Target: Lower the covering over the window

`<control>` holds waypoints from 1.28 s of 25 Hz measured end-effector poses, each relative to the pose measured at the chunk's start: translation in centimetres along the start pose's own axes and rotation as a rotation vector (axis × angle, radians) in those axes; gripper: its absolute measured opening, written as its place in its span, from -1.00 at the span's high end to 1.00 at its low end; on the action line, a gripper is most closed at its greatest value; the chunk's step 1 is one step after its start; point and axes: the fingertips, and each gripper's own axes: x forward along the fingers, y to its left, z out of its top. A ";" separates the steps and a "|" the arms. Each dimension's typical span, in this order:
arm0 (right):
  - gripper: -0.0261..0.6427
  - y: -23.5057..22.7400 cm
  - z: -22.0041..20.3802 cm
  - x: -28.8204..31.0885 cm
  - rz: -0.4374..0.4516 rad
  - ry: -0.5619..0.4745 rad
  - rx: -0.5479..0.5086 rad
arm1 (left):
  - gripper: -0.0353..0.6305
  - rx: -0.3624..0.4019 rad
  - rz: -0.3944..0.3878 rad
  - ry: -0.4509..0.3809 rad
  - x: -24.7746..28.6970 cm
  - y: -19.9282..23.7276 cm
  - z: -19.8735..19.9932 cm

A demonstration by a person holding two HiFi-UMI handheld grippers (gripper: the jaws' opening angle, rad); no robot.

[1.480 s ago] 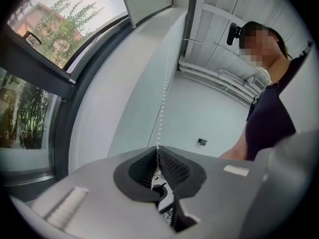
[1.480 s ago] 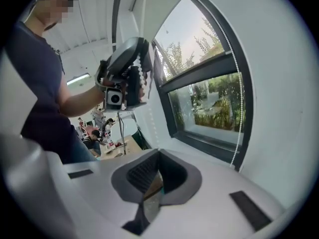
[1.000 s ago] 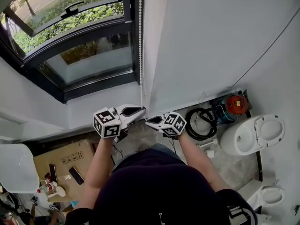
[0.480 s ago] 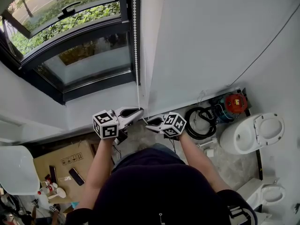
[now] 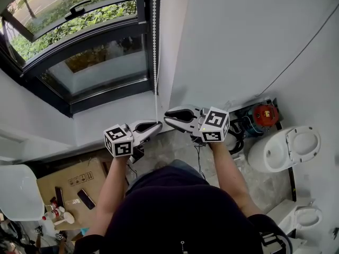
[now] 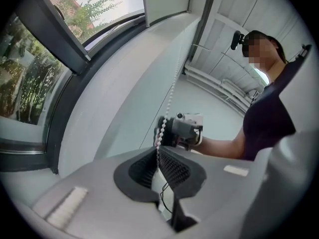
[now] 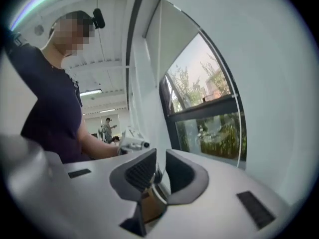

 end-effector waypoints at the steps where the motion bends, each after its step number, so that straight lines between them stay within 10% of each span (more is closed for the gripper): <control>1: 0.86 0.4 1.8 0.0 0.010 -0.038 -0.016 | 0.83 0.002 -0.002 0.001 0.1 -0.1 -0.1; 21: 0.72 1.5 13.4 0.1 -0.017 -0.191 -0.123 | 0.83 0.000 -0.021 -0.014 0.5 -2.0 -0.7; 32: 0.88 1.4 13.4 -0.7 -0.003 -0.239 -0.014 | 0.83 -0.023 -0.024 -0.022 0.7 -2.4 -1.1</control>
